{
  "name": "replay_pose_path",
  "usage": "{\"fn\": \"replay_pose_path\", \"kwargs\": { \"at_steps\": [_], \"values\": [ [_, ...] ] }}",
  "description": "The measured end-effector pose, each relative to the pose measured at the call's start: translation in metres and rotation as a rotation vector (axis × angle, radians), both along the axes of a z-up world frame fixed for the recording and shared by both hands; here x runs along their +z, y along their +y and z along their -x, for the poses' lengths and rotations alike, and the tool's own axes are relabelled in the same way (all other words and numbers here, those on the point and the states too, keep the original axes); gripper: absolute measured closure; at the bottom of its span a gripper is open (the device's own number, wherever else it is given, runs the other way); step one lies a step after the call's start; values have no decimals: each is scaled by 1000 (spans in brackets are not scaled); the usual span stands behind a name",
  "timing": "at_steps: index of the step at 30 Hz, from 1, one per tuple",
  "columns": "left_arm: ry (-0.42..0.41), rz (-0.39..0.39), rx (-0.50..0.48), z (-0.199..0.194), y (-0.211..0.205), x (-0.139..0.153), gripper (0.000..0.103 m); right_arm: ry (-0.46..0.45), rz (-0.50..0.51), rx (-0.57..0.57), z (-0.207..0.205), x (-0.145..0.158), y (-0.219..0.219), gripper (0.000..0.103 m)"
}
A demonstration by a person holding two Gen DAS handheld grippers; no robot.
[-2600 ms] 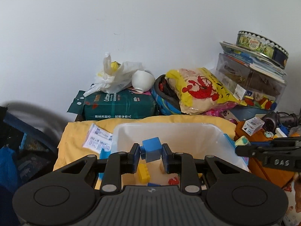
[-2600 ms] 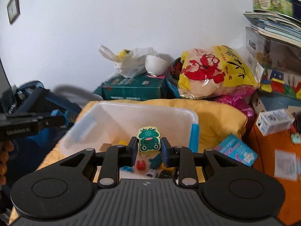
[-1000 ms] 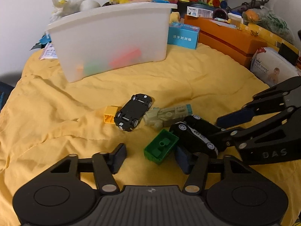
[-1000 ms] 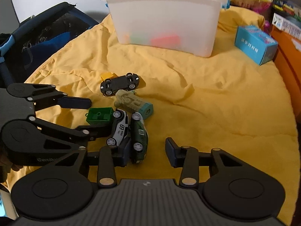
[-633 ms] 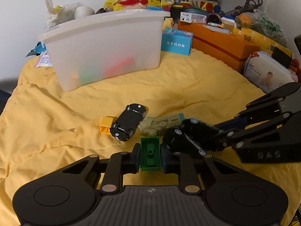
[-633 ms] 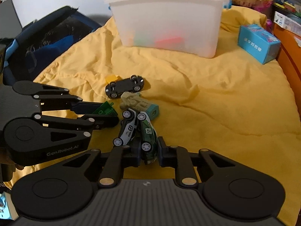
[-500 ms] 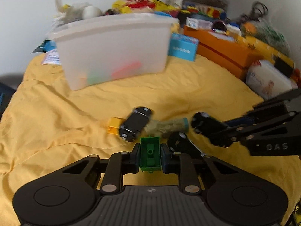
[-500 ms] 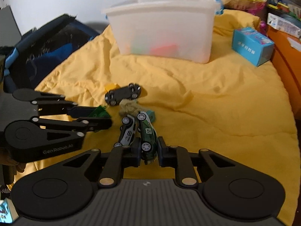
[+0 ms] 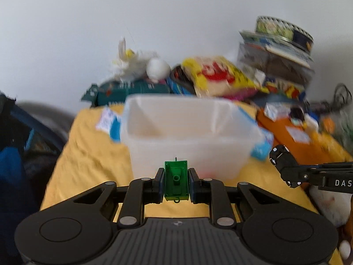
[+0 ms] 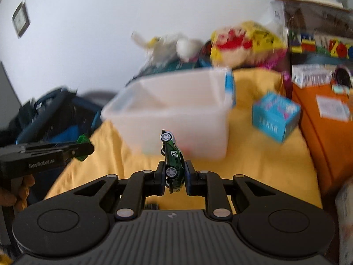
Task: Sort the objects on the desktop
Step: 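Carry the green brick and green car over the bin and open both tools, then grasp a small yellow brick with the left tool while the right tool grasps a white police car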
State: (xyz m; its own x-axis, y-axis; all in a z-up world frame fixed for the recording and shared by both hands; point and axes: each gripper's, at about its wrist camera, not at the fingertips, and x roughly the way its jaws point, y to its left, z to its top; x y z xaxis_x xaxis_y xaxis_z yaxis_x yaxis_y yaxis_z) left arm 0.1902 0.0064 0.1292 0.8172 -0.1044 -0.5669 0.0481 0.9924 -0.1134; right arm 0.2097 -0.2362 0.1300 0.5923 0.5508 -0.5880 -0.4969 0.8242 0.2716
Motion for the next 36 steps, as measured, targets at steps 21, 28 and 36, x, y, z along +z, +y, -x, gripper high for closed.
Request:
{"fn": "replay_pose_path", "kwargs": {
  "at_steps": [21, 28, 36],
  "values": [
    [90, -58, 119, -130, 9, 20, 39, -22, 218, -5, -122, 13, 54, 41],
    [12, -101, 5, -66, 6, 8, 38, -86, 174, 74, -64, 16, 36, 41],
    [146, -87, -40, 25, -7, -77, 38, 72, 241, 199, 59, -68, 20, 45]
  ]
}}
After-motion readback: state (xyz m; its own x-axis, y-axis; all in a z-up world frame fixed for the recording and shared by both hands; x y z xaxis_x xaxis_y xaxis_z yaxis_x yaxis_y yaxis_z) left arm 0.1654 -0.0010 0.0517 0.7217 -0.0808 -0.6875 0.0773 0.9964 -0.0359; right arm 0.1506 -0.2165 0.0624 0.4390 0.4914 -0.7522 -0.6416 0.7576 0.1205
